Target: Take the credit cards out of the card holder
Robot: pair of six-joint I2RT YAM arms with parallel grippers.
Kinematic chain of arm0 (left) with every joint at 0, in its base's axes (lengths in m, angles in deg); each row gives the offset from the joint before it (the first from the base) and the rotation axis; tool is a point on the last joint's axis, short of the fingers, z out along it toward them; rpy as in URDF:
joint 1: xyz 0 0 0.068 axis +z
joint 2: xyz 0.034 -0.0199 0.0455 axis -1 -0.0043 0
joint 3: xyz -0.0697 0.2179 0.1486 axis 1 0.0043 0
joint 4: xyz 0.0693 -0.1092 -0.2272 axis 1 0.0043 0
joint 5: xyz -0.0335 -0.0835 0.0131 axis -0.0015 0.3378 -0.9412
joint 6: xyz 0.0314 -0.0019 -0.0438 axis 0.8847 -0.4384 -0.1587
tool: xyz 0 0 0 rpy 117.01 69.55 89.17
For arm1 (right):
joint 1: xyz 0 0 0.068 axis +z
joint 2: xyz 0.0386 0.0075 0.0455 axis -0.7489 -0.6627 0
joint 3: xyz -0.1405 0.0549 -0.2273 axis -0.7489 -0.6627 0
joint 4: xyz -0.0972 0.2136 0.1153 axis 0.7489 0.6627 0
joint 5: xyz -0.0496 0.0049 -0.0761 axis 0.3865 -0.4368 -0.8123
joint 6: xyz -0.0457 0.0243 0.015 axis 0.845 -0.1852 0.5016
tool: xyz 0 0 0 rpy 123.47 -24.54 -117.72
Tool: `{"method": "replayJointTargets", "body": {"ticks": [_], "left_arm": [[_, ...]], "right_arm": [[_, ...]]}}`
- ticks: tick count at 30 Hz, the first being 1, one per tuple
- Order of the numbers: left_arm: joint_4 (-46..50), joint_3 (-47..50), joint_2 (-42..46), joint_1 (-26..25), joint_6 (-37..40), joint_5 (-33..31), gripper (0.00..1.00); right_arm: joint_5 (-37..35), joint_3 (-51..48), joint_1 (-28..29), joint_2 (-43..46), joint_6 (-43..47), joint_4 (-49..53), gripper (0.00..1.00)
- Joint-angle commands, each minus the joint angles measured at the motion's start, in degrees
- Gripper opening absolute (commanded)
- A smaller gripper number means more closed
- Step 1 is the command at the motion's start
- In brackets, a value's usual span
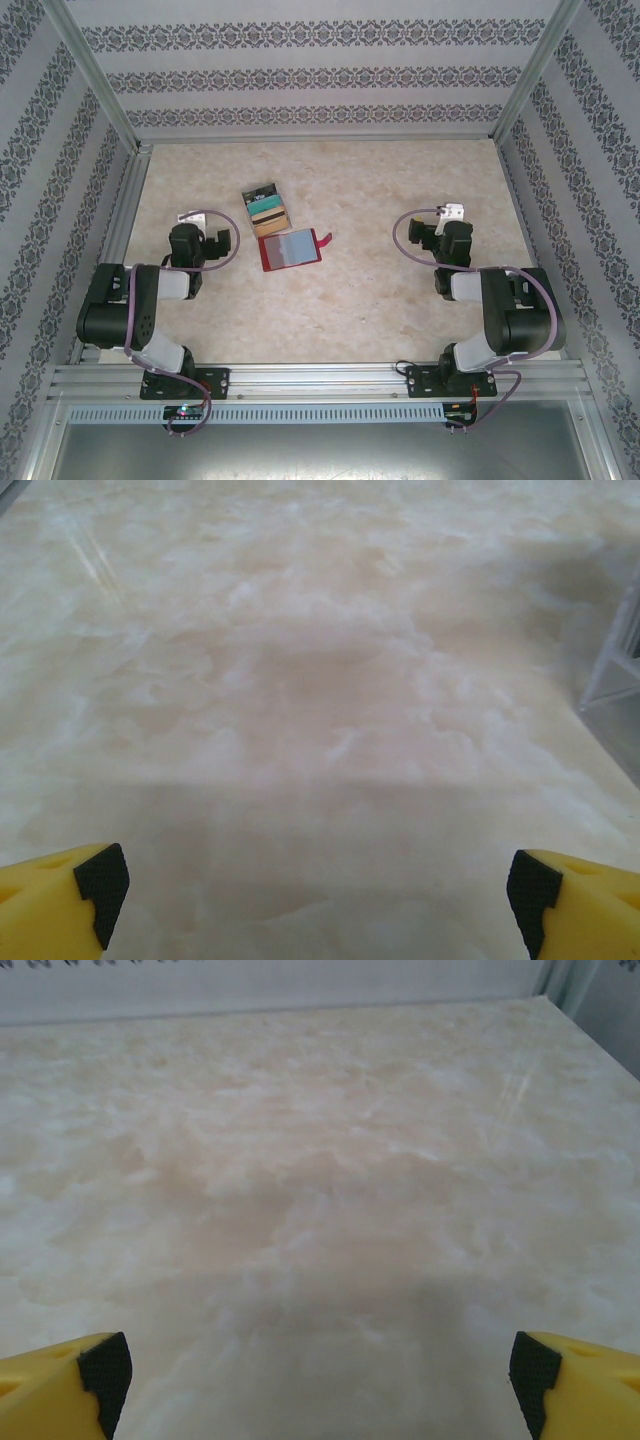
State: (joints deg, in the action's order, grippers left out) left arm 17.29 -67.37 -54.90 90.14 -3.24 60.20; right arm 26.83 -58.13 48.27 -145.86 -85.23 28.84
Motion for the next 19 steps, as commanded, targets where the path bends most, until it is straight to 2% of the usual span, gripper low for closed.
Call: {"method": "replayJointTargets", "body": {"ticks": [1,4,19], "left_arm": [[-6.5,-0.1,-0.2,-0.3,1.9,2.0,0.99],[-6.6,-0.1,-0.2,-0.3,1.9,2.2,0.99],[-6.6,0.0,-0.2,-0.3,2.0,2.2,0.99]], "right_arm": [[2.6,0.6,0.8,0.3,2.4,-2.9,0.98],[0.3,0.5,2.1,0.2,3.1,-3.3,0.98],[2.4,0.7,1.3,0.2,2.6,-2.7,0.98]]}}
